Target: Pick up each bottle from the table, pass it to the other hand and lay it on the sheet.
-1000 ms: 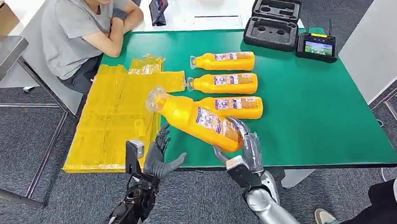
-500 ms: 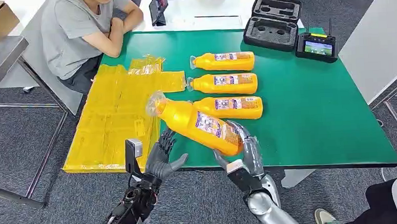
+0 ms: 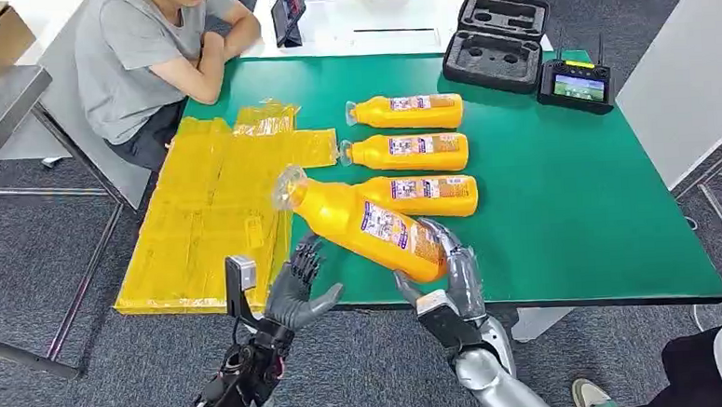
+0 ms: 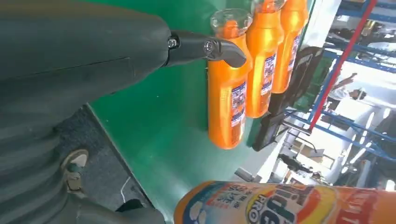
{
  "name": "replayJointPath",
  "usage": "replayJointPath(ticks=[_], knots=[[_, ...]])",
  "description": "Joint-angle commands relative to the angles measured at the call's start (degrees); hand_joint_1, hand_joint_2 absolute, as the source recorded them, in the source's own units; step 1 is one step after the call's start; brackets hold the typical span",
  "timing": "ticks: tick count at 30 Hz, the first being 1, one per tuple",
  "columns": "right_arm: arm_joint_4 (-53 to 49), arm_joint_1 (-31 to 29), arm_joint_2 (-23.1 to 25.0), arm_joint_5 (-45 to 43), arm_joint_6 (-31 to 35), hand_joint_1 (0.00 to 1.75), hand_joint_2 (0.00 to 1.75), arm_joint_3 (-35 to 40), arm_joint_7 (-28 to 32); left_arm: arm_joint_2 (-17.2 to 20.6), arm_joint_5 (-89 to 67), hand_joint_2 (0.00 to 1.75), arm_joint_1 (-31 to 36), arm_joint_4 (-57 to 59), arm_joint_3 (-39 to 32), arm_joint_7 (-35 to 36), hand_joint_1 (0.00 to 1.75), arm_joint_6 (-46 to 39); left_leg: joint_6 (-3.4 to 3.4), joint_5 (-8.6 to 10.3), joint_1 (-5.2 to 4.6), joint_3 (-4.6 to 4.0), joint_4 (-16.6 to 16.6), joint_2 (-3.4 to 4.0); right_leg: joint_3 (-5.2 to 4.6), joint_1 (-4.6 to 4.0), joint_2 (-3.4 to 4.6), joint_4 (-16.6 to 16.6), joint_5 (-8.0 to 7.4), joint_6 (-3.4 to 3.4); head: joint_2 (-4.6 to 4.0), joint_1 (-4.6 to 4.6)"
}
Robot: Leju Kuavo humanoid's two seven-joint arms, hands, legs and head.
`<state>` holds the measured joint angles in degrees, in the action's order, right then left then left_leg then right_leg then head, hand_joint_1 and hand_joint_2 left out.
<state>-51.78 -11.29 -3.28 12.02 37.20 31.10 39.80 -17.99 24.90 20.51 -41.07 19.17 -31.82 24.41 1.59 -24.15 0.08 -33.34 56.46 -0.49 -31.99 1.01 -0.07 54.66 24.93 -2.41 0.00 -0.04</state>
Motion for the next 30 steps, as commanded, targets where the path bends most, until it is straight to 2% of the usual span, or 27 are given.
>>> replayJointPath(ticks=[1,4,9,30], knots=[[0.5,-2.4,0.6,-0.4,-0.9,1.75,1.75,0.3,0.2,2.5,0.7,1.75,0.4,-1.5,2.3,1.1,0.0,1.3,-0.1,-0.12,0.04,0.16,0.1,0.22,0.1,-0.05,0.18,0.1,0.06,0.14,0.0,0.0],[0.2,-2.5,0.4,-1.1,-1.9,1.75,1.75,-0.1,0.2,2.8,1.9,1.75,-0.2,-2.4,3.4,2.2,0.0,3.7,-0.07,-0.08,0.03,0.12,0.0,0.19,0.06,-0.04,0.16,0.0,0.02,0.1,0.0,0.0],[-0.8,-2.6,0.8,-2.5,-4.4,1.75,1.75,-0.1,0.2,2.9,1.9,1.75,-0.3,-3.3,3.9,2.3,0.0,1.6,-0.08,-0.11,0.02,0.13,0.1,0.21,0.07,-0.03,0.17,0.1,0.06,0.12,0.0,0.0],[2.8,-4.3,2.9,-2.2,-4.7,1.75,1.75,1.4,0.2,2.6,3.4,1.75,-0.5,-6.2,4.4,3.7,0.0,1.5,-0.05,-0.03,0.02,0.05,0.0,0.1,0.03,-0.03,0.09,0.0,0.0,0.08,0.0,0.0]])
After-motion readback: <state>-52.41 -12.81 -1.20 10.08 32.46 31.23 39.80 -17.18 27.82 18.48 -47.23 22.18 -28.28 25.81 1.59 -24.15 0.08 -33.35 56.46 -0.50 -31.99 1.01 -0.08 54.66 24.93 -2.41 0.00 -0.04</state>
